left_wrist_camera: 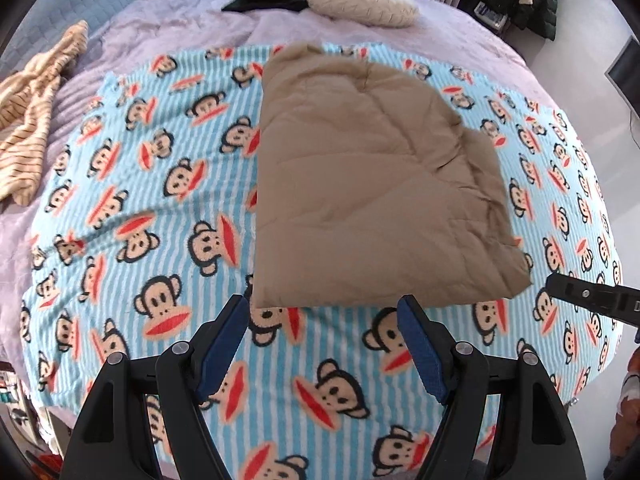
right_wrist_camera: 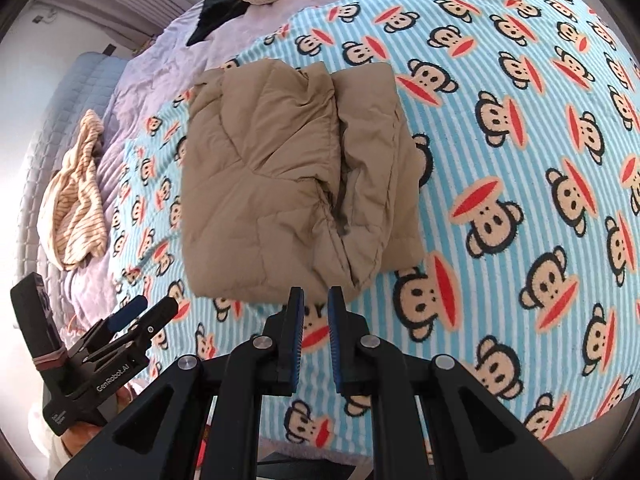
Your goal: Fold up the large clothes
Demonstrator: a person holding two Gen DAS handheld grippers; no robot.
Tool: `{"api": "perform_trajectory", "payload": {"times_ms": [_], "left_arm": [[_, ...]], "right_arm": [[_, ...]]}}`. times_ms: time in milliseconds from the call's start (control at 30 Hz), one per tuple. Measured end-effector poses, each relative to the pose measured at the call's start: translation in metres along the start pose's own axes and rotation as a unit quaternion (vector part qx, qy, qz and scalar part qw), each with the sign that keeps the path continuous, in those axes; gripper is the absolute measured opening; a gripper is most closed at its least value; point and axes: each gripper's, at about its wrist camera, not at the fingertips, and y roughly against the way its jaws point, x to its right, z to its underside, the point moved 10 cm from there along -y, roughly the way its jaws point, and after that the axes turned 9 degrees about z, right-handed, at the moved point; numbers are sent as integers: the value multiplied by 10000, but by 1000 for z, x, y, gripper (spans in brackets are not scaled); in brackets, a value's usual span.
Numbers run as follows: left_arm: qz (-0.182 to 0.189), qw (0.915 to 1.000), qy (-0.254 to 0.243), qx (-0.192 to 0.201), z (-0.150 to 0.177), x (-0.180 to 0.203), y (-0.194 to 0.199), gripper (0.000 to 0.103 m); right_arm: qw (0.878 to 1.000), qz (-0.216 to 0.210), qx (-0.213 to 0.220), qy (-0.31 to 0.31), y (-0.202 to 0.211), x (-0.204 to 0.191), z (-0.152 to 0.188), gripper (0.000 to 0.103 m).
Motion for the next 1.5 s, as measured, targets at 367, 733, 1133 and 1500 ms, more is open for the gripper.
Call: {"api": "perform_trajectory", "payload": {"times_ms": [367, 733, 1133, 1500], "left_arm": [[-281, 9973, 31, 681, 12, 22, 74, 103], [-434, 9927, 15, 1124, -8, 25, 125, 103], [-678, 9873, -146, 1429, -49, 7, 156, 103], [-724, 9879, -12, 1368, -53, 3, 162, 103]], "right_arm": [[9987, -103, 233, 451, 40, -5, 18, 26], [9892, 291, 1050, 985, 95, -24, 17, 70], [9645, 971, 2375, 634, 155, -58, -24, 103], [9705, 1139, 2015, 670, 153, -64, -19, 103]]}}
